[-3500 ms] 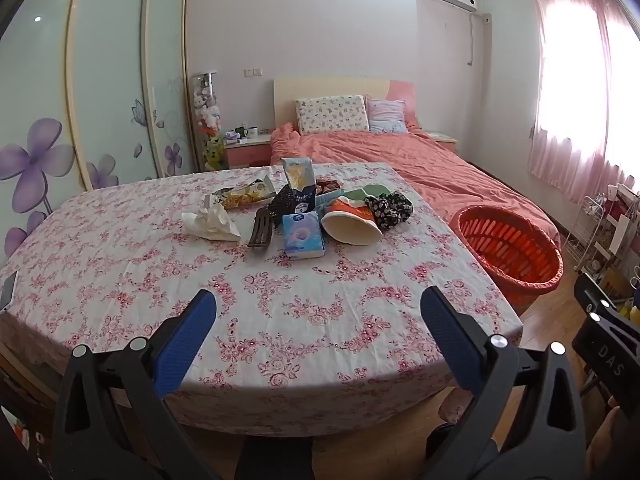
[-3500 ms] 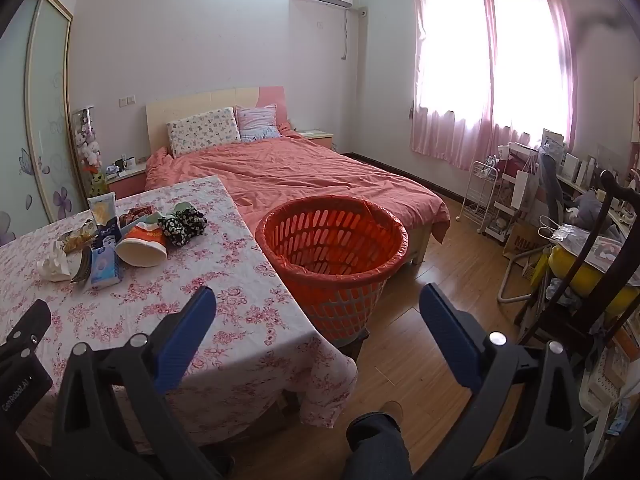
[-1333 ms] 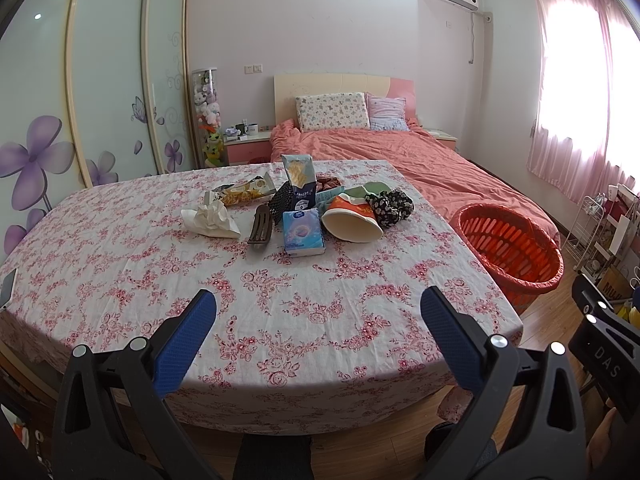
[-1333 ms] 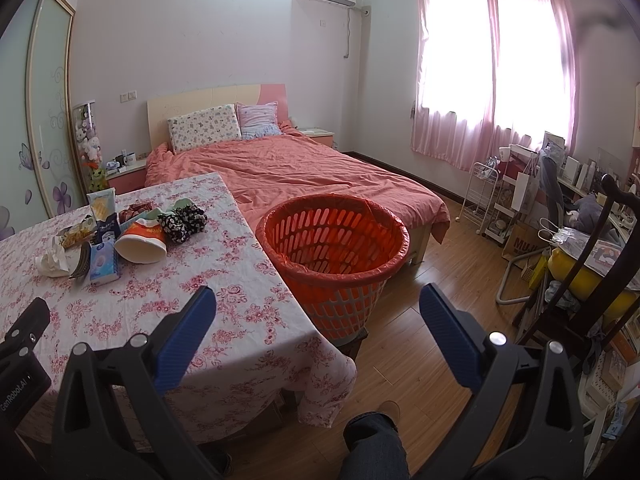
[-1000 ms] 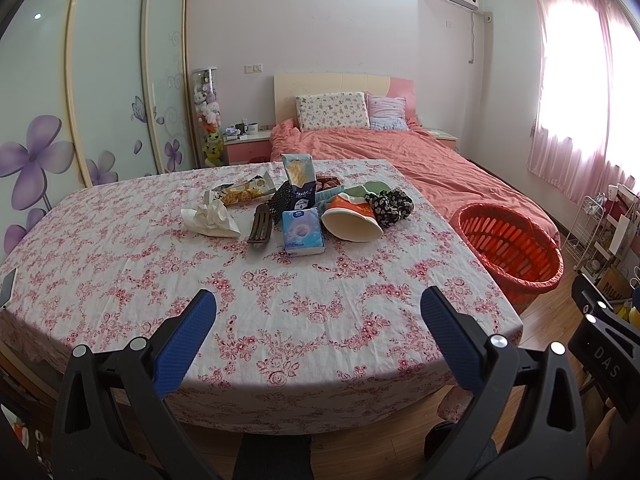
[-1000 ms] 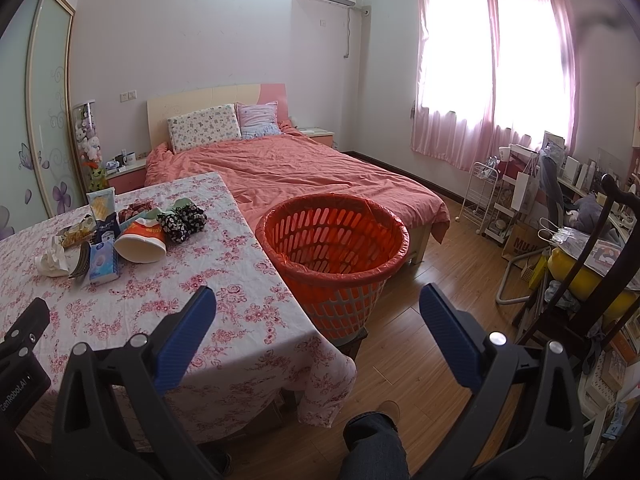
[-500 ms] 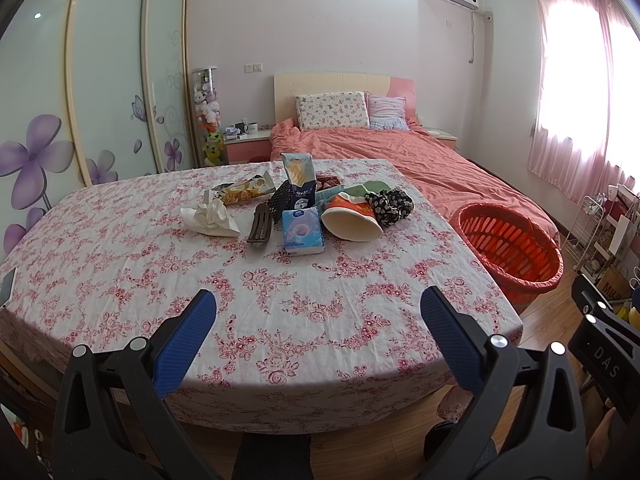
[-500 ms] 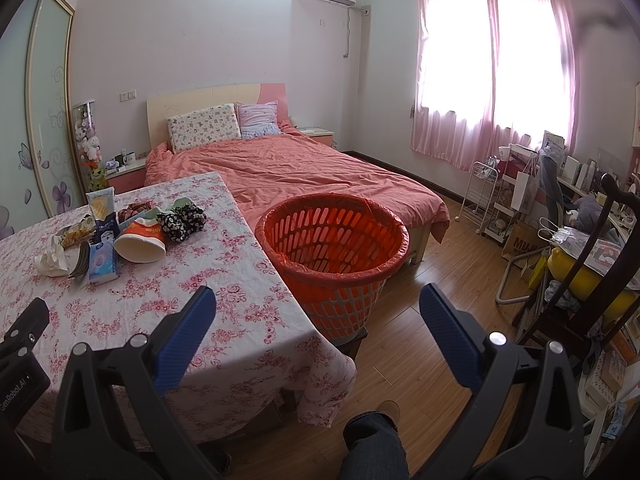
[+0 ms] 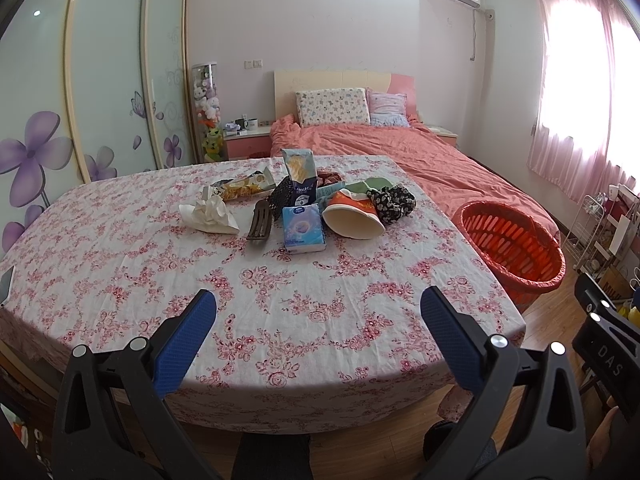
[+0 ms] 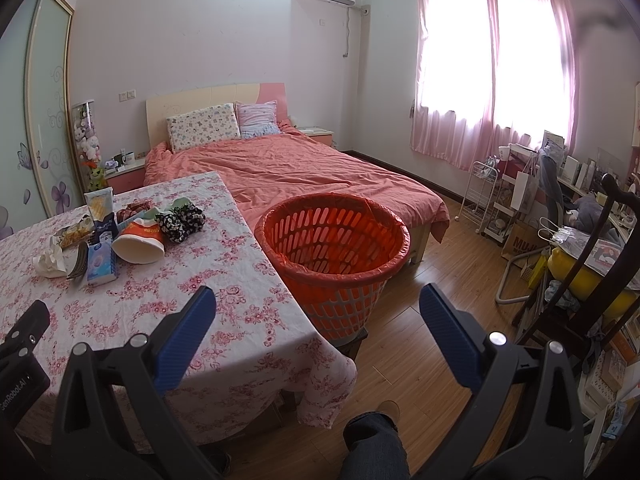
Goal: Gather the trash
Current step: 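Grasp the white-and-orange paper cup with the right gripper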
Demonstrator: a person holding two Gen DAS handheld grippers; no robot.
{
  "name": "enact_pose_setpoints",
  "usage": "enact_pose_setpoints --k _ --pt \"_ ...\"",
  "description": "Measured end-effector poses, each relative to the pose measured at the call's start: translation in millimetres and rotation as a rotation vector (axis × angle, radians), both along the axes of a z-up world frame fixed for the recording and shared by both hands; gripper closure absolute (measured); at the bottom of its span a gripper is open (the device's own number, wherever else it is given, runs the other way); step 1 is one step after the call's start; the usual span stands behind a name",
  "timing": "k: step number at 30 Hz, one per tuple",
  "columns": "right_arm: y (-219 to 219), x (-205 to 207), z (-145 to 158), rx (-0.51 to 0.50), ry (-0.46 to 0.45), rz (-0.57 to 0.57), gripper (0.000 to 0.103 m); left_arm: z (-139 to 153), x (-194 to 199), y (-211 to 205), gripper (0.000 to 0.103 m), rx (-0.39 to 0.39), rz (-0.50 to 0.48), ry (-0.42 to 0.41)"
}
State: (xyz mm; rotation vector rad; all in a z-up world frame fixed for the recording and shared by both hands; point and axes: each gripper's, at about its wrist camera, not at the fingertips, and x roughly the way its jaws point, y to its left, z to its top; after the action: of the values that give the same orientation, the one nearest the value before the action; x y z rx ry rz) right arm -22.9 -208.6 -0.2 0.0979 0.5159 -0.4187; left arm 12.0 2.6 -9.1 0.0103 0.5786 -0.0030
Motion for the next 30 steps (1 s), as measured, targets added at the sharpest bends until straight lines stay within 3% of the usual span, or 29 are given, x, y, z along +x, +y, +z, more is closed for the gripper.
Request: enact_pose_setpoints --k 7,17,24,30 --pt "3.5 31.6 -10.9 0.009 0.021 0.031 0.004 -13.0 26.2 23.4 0.002 -0.030 0.071 0.066" --pt "31.1 113.1 -35.8 0.008 0.100 0.159 0.004 -36.1 102.2 117.0 0.002 -0.044 0.264 0.158" --pt "46.1 176.7 -41.3 0.168 0.087 0.307 0.024 -43.3 148.5 152.5 0.002 -0.063 0.300 0.146" --pt "93.9 227.7 -54.2 0.127 0.126 0.444 0.041 -51.0 181.5 161.5 0.002 -0.054 0.301 0.165"
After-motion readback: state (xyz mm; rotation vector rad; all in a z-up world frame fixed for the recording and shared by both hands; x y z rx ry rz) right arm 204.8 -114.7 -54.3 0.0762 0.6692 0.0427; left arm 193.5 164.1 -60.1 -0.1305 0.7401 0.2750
